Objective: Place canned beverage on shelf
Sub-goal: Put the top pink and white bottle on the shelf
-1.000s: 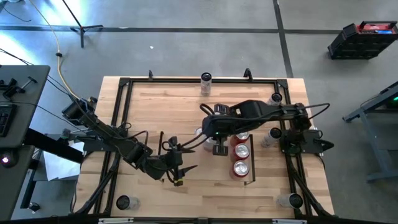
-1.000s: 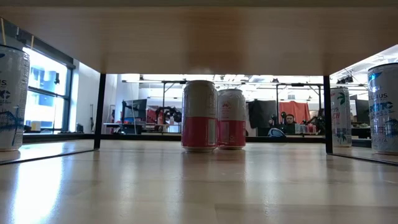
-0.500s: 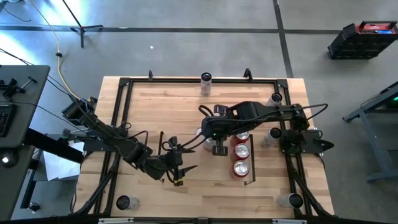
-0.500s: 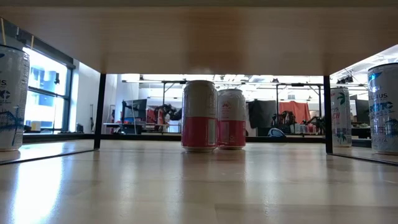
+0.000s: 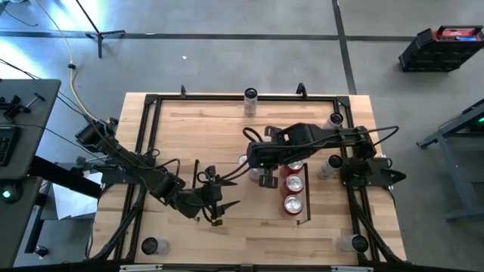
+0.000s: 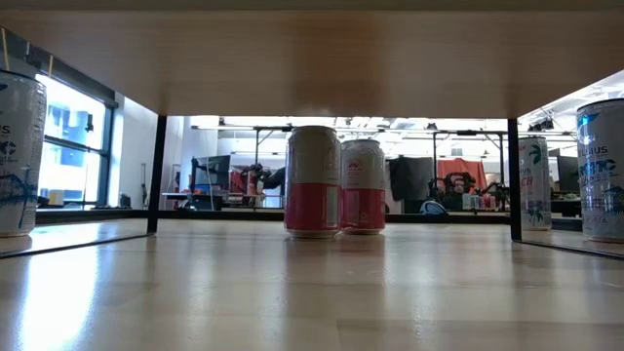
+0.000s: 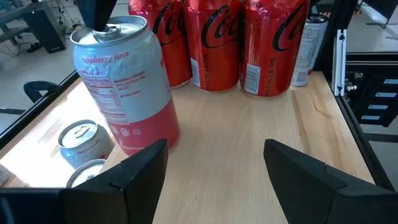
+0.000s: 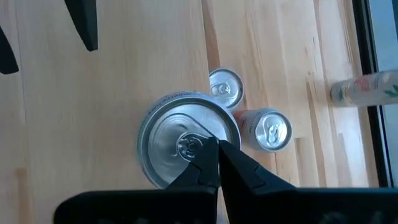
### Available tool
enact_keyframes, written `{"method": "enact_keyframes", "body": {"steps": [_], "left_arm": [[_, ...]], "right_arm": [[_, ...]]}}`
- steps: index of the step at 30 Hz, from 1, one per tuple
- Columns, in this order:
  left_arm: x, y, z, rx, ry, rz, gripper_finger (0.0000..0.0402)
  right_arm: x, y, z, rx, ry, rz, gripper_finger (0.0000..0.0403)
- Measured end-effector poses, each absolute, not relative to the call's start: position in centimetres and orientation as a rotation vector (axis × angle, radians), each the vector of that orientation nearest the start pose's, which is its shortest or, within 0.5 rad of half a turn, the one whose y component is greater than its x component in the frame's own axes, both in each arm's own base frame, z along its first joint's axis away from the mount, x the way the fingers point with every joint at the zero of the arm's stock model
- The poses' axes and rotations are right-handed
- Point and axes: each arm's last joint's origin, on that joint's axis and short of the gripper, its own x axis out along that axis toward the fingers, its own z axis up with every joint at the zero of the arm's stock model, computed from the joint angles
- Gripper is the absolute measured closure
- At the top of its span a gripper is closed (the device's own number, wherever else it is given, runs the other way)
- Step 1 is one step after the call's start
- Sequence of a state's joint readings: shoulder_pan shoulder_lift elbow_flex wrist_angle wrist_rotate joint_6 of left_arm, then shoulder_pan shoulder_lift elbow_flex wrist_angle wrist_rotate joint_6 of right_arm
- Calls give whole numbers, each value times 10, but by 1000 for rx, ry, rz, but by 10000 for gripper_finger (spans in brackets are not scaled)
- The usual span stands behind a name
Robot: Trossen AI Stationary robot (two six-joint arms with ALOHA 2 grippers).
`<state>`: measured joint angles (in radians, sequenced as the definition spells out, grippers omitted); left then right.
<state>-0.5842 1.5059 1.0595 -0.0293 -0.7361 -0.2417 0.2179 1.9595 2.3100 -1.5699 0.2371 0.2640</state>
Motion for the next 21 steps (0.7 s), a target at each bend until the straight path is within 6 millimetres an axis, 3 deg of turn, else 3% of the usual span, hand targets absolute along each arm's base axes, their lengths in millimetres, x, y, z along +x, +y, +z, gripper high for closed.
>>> {"method": "enact_keyframes", "body": {"steps": [12, 15, 21], "left_arm": [[285, -165, 275, 53, 353, 192, 147], [285, -165, 275, 51, 351, 192, 147], [285, -165, 275, 50, 350, 192, 147]], "right_arm": [[345, 85, 417, -70, 1083, -126, 403], [347, 82, 417, -115, 1059, -178, 403], [357, 78, 405, -86, 1082, -120, 403]]}}
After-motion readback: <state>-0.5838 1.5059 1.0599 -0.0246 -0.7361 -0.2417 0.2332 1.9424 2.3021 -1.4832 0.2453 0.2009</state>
